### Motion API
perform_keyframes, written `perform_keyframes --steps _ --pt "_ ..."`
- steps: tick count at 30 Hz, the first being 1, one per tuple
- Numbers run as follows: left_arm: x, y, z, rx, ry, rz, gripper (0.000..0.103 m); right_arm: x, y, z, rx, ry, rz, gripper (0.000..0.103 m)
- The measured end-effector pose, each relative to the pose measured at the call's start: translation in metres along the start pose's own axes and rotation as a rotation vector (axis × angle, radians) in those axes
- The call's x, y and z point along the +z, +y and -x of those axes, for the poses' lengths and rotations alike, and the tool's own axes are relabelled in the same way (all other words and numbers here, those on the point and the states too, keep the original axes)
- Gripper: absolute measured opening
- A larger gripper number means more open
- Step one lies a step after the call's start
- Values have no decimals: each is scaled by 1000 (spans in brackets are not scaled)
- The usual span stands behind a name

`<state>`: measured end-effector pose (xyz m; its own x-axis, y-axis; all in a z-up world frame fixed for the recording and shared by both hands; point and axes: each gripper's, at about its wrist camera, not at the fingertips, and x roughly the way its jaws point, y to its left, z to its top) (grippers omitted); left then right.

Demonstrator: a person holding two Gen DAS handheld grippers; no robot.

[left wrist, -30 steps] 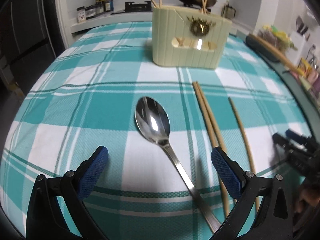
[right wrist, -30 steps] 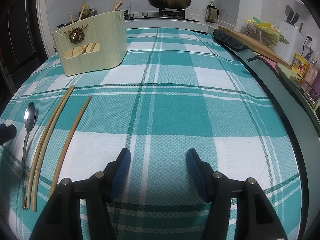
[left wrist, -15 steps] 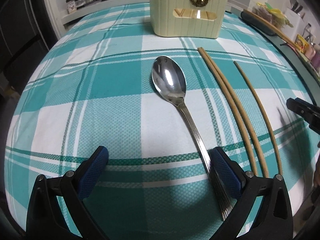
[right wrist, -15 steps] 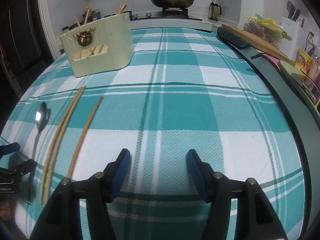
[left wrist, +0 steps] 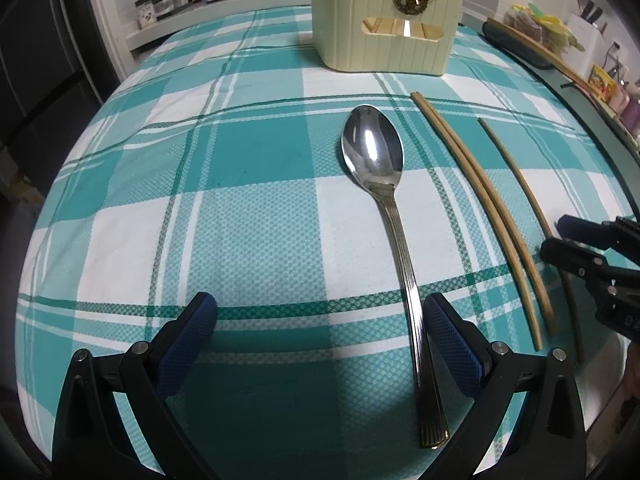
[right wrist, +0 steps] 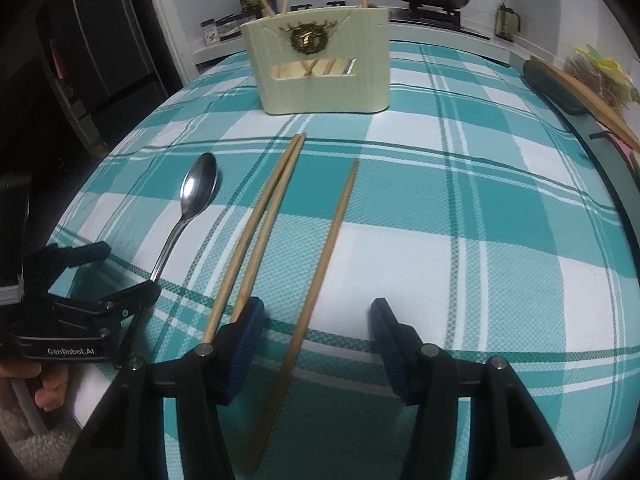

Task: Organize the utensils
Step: 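Move the left tool to the steel spoon and grasp its bowl, then carry the spoon over the cream holder while the right tool carries a chopstick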

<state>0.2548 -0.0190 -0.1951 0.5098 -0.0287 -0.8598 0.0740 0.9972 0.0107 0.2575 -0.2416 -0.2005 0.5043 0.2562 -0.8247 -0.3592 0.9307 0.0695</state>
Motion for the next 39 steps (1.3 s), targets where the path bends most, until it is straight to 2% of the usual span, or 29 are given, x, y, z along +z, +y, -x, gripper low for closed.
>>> perform_keyframes --steps 2,4,6,8,9,10,12,13,16,20,23,25,26,27,28,29,30,32,34,39 --pt "-1 9 1 9 3 -9 103 -1 2 1 -67 0 54 26" --pt "-3 21 2 26 5 -15 103 -1 -9 5 -93 25 29 24" --pt "-3 33 2 22 16 -19 103 -1 -20 8 -109 52 15 24" --pt "-1 39 2 -11 35 -55 102 -2 -28 10 -98 79 12 31" --pt "2 37 1 -40 50 -93 102 -1 -31 10 -87 95 13 34" --pt "4 33 1 -68 64 -130 102 0 -32 10 -74 107 16 41" --pt "10 20 -1 -123 84 -215 102 3 -34 8 -47 134 24 44" --pt "14 12 -2 -130 80 -256 102 5 -34 6 -37 155 31 44" --pt "28 -8 -11 -87 68 -356 103 14 -29 -1 -32 200 83 45" --pt "53 -18 -23 -84 64 -377 99 28 -27 -11 -26 230 111 45" --pt "71 -18 -33 -114 85 -346 90 45 -30 -22 -27 229 101 45" --pt "81 -20 -39 -156 108 -308 76 58 -33 -29 -26 217 78 45" --pt "83 -22 -40 -176 111 -292 74 65 -35 -34 -23 208 58 45" --pt "86 -26 -40 -176 101 -291 65 73 -36 -38 -19 194 38 44" --pt "88 -30 -39 -182 84 -299 44 80 -37 -42 -22 184 27 32" --pt "90 -34 -38 -182 76 -304 42 87 -39 -48 -29 175 11 11" --pt "91 -36 -38 -175 74 -302 42 92 -43 -51 -20 164 -17 8" --pt "92 -32 -34 -184 53 -279 41 101 -52 -53 15 156 -92 6" --pt "90 -22 -18 -199 9 -248 41 105 -57 -38 48 99 -140 6" --pt "82 7 44 -272 -125 -174 41 106 -49 43 92 -100 -105 6"
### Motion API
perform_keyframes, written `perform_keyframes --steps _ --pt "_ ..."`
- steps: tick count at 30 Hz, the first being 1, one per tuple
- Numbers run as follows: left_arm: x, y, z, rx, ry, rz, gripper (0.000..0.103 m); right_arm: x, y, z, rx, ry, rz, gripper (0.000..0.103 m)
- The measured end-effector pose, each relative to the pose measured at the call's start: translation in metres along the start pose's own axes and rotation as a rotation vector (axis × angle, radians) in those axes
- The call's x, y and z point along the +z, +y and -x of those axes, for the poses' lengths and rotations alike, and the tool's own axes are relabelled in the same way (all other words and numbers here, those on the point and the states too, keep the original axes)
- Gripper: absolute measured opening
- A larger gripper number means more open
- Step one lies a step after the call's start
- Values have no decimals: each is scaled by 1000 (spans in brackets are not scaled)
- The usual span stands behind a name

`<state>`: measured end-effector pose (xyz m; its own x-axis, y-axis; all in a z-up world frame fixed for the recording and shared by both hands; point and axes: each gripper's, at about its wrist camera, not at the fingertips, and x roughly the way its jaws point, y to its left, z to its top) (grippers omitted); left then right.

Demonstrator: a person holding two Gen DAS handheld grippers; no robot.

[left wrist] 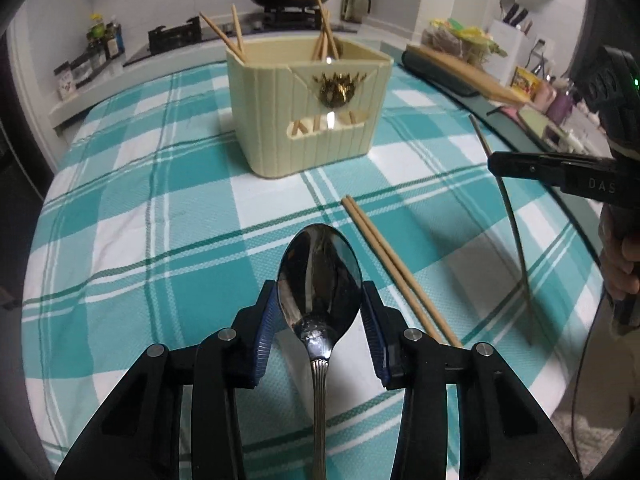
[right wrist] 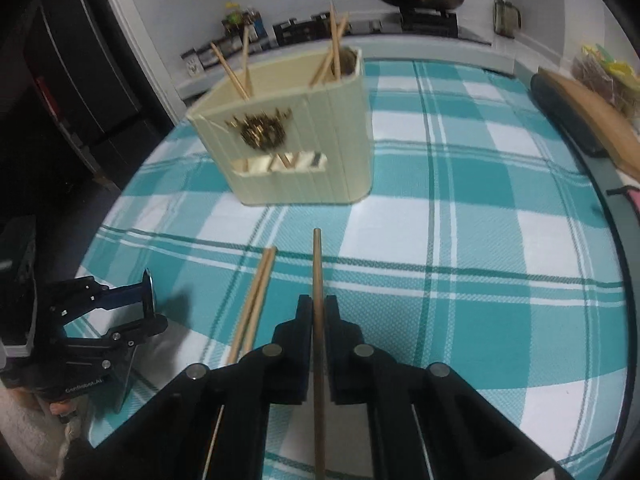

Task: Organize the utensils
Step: 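Carry the spoon over the cream holder while the right tool carries a chopstick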

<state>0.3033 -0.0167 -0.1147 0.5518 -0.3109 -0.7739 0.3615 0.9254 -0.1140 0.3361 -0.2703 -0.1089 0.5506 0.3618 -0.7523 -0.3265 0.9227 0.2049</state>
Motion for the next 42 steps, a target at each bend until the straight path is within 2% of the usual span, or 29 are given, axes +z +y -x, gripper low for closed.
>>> perform_keyframes --steps 4,8,13,19,23,28,30,34,36,38,42 --pt "-4 3 52 -32 -113 25 41 0 16 59 29 -118 32 6" --pt "-4 8 85 -59 -191 60 41 -3 30 94 22 -219 68 6" --pt "7 15 104 -69 -251 89 41 3 47 106 -4 -315 101 6" --pt "27 26 113 -77 -265 108 41 29 47 105 -8 -355 102 6" --pt "55 32 128 -98 -296 108 41 57 42 106 -25 -374 118 6" --pt "118 41 157 -142 -401 126 41 106 38 120 -56 -453 140 6" --pt "146 43 163 -124 -457 131 41 126 37 124 -68 -491 147 6" --pt "201 47 153 -63 -550 157 41 164 30 116 -82 -556 140 6" --pt "223 47 134 -36 -558 173 41 177 29 105 -84 -581 144 6" --pt "238 50 107 -21 -520 192 41 186 28 82 -91 -555 162 6" --pt "251 60 35 -18 -356 237 41 196 20 23 -23 -368 149 6"
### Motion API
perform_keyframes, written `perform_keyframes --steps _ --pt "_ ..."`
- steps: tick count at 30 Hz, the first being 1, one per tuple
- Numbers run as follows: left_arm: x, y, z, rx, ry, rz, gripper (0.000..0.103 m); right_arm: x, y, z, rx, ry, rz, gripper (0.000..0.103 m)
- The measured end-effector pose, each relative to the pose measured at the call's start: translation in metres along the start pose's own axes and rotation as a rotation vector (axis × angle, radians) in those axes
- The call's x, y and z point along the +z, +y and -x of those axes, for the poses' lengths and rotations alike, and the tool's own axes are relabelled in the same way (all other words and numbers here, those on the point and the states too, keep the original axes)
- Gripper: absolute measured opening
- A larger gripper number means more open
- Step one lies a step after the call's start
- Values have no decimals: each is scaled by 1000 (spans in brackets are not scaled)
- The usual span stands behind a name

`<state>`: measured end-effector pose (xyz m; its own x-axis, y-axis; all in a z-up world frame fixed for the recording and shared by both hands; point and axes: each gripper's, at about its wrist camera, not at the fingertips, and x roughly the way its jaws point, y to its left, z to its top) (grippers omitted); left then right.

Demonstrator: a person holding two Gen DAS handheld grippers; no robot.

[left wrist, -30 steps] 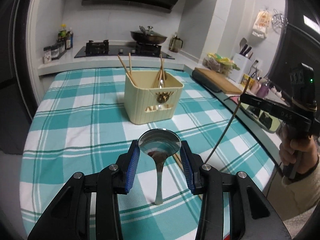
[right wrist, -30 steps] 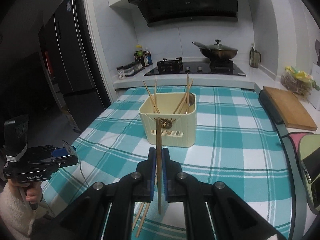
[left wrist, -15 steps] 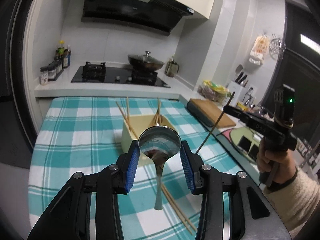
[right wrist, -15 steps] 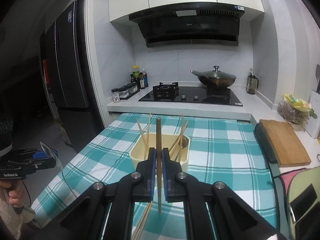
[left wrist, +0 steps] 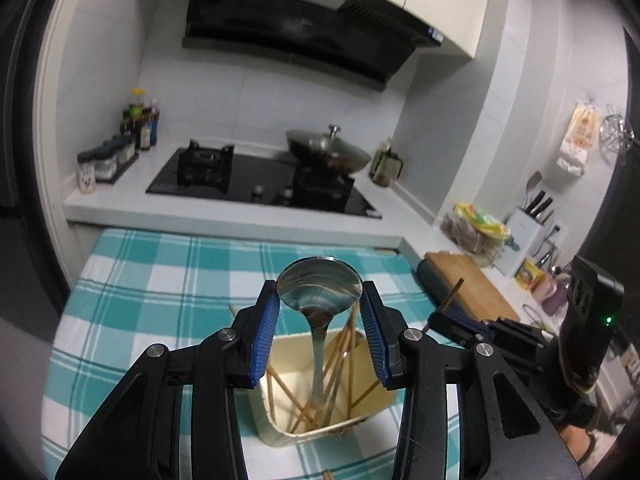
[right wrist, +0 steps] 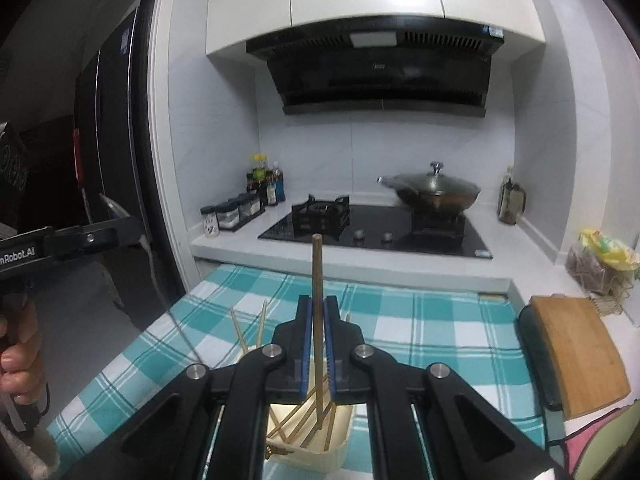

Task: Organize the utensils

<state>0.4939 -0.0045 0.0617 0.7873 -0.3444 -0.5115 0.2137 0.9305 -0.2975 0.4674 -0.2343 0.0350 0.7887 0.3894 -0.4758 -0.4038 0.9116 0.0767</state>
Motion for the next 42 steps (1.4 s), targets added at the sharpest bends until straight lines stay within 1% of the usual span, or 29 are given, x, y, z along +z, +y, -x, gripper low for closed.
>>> perform_keyframes --steps 3,5,7,8,10,11,13,15,17,19,20,22,25,28,31,33,35,38,42 --pt "-20 11 -45 17 118 20 41 -16 -5 -45 36 150 -29 6" --pt "-31 14 -66 32 168 21 41 -25 -6 -66 46 207 -42 6" --pt "-41 17 -83 47 205 16 42 -33 -5 -78 54 220 -59 7" --pt "-45 16 -87 51 217 16 42 -35 -6 -83 60 229 -73 10" --pt "-48 19 -91 51 230 43 45 -38 -9 -90 80 246 -121 11" --pt "-49 21 -88 39 224 63 47 -38 -11 -91 91 246 -151 26" --pt "-49 24 -73 13 209 87 62 -39 -11 -82 98 214 -183 46" --pt "-50 24 -57 26 203 68 68 -42 -5 -67 100 191 -163 46" --pt "-60 26 -37 54 215 40 73 -46 -1 -54 89 176 -117 46" --pt "-79 31 -17 56 240 24 82 -57 2 -33 77 168 -72 48" --pt "-95 34 -7 61 262 12 84 -68 4 -20 70 173 -52 50" --pt "-128 40 9 81 296 -3 85 -87 4 -1 51 197 -30 52" --pt "-194 48 25 124 354 -16 86 -137 2 25 4 247 -19 52" --pt "-257 55 33 153 393 32 86 -196 -1 43 -42 307 -42 52" --pt "-295 55 36 186 398 56 86 -249 -1 53 -110 358 -43 52" --pt "-307 49 37 195 385 50 86 -277 0 56 -152 383 -42 52" --pt "-310 43 37 192 364 29 86 -294 1 61 -178 384 -55 52" --pt "-315 35 31 232 357 -25 87 -306 -1 66 -195 367 -93 52" --pt "-319 30 28 260 351 -64 92 -310 2 67 -218 362 -80 52"
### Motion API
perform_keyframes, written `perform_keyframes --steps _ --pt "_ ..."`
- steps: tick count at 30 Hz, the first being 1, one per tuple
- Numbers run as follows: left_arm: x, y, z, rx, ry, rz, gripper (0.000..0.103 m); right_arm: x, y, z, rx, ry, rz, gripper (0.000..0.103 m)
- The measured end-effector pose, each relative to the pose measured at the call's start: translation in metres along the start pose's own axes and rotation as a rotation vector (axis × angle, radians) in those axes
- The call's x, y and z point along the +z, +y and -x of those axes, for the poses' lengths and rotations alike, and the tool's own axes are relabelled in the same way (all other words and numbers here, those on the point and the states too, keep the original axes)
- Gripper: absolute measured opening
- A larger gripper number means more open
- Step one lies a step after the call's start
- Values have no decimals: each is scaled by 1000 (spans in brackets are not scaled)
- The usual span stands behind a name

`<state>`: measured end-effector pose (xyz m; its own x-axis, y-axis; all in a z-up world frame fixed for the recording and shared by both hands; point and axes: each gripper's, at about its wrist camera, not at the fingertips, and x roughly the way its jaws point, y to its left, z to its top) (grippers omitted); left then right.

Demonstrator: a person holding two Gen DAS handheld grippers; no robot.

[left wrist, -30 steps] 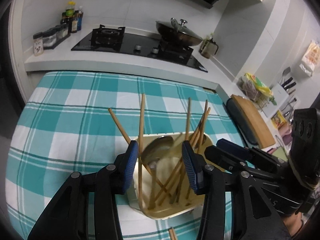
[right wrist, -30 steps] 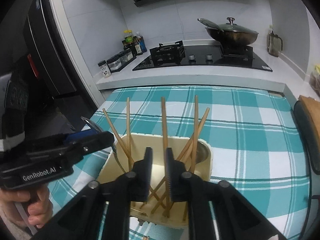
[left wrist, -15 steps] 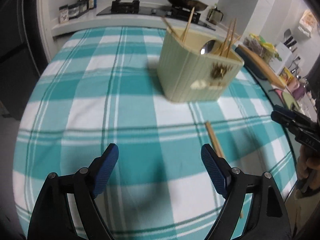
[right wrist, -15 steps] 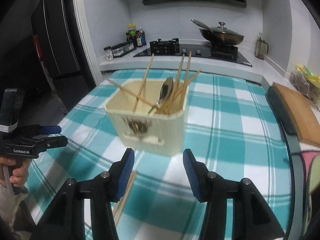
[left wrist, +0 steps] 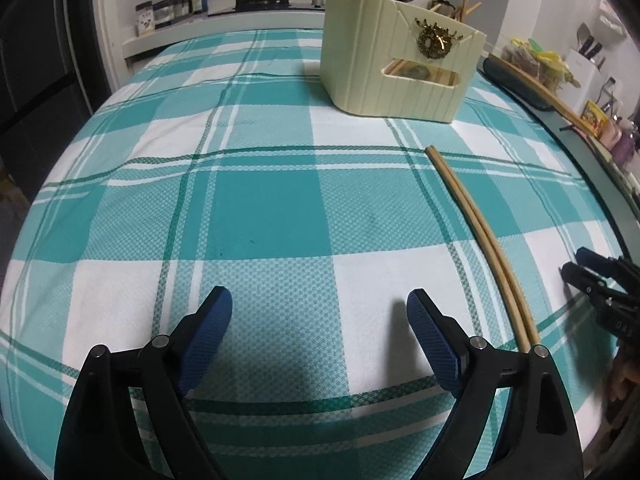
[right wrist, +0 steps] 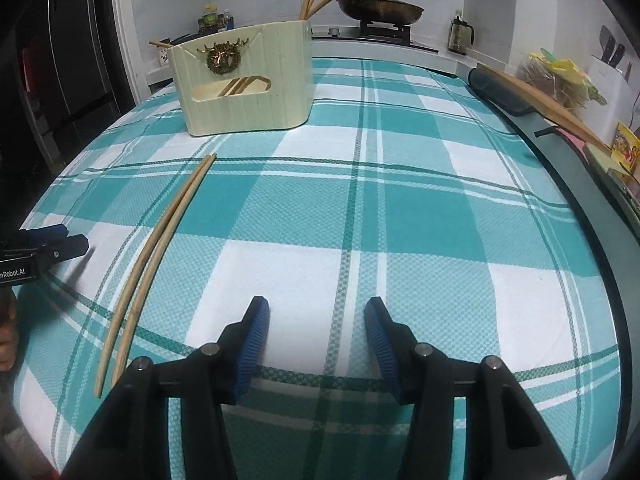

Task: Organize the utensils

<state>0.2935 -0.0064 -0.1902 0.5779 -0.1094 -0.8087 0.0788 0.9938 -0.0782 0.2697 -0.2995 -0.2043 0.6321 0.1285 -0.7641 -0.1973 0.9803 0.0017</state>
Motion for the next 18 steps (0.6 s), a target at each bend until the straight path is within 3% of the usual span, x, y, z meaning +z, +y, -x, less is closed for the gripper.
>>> perform_keyframes --steps 3,18 --pt "-4 -9 -3 57 -7 -48 94 0 2 -1 -10 2 9 52" --pt "-3 -7 -7 66 3 -38 101 0 3 -2 -13 3 12 54"
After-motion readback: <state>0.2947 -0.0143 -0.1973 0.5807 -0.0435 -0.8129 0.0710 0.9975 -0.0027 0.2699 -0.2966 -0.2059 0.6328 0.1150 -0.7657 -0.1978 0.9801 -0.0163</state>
